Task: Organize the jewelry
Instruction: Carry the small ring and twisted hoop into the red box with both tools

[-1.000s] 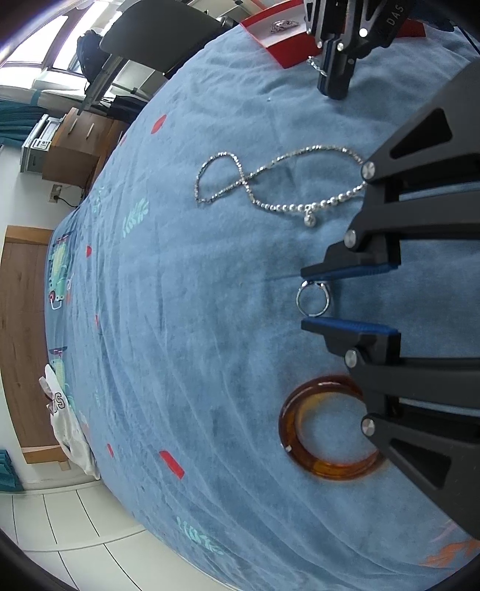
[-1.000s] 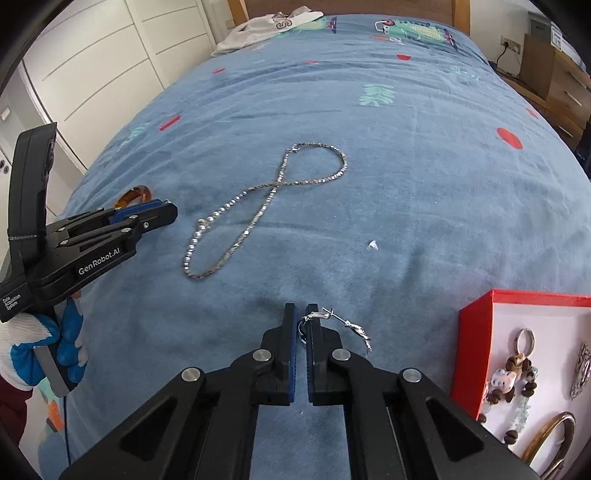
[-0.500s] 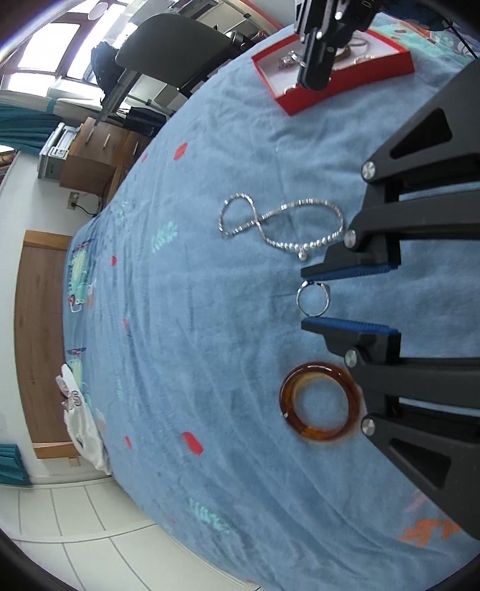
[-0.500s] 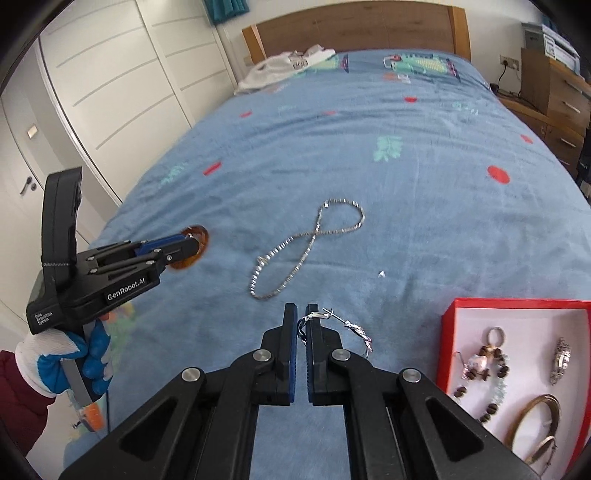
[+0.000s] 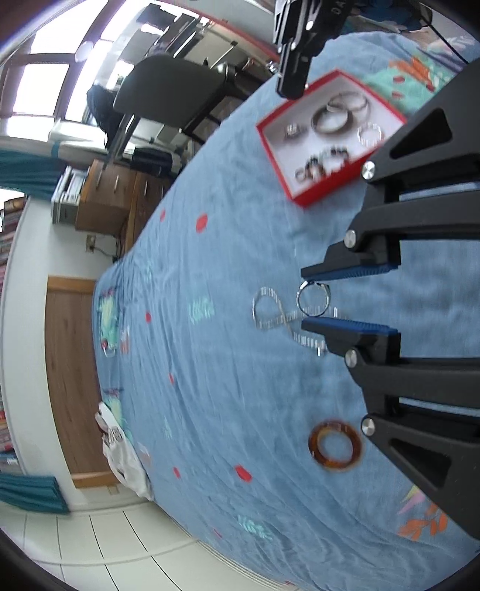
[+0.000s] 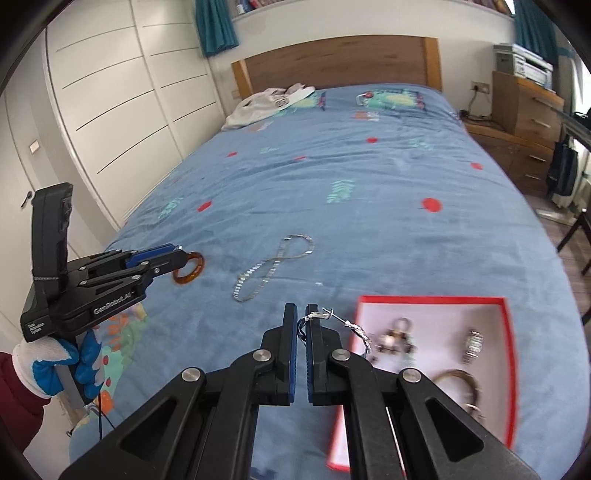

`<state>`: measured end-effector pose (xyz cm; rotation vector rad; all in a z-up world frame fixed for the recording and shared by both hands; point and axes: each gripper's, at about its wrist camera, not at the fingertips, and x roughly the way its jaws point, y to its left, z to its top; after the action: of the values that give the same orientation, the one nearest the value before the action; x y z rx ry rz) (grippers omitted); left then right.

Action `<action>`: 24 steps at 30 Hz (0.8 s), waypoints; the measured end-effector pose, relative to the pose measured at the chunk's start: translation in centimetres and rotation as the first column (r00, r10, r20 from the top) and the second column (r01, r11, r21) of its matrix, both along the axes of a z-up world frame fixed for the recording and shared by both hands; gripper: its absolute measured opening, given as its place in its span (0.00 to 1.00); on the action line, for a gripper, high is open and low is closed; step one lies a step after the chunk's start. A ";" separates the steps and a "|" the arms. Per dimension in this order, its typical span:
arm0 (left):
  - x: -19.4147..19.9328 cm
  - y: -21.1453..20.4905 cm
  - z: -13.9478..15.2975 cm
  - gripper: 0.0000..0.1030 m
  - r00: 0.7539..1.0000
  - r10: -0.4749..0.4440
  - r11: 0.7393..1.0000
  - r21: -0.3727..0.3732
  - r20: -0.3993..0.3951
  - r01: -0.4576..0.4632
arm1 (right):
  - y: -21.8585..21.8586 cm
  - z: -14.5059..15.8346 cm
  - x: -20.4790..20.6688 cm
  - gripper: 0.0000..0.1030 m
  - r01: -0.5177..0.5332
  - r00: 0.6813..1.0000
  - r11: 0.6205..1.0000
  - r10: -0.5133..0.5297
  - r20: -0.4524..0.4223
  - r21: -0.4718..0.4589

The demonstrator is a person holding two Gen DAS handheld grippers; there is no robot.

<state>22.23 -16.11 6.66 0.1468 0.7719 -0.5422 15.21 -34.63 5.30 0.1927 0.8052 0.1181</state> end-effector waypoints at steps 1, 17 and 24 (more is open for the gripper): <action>-0.4 -0.6 0.1 0.18 1.000 -0.010 1.000 -0.002 -0.001 0.010 | -0.9 0.1 -0.5 0.04 0.009 1.000 1.000 -0.009 -0.002 0.002; -5.9 -15.5 -5.3 0.18 0.975 -0.193 0.981 0.014 -0.111 0.196 | -12.2 -5.5 -5.0 0.04 0.134 0.985 0.990 -0.130 -0.116 0.032; -5.1 -19.3 -8.3 0.18 0.968 -0.205 0.976 0.048 -0.148 0.214 | -14.8 -9.1 -3.2 0.04 0.150 0.976 0.987 -0.138 -0.168 0.060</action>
<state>17.13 -35.42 -1.61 0.2531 0.9191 -0.7345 12.01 -49.39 -3.78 0.3321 0.9485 -0.0054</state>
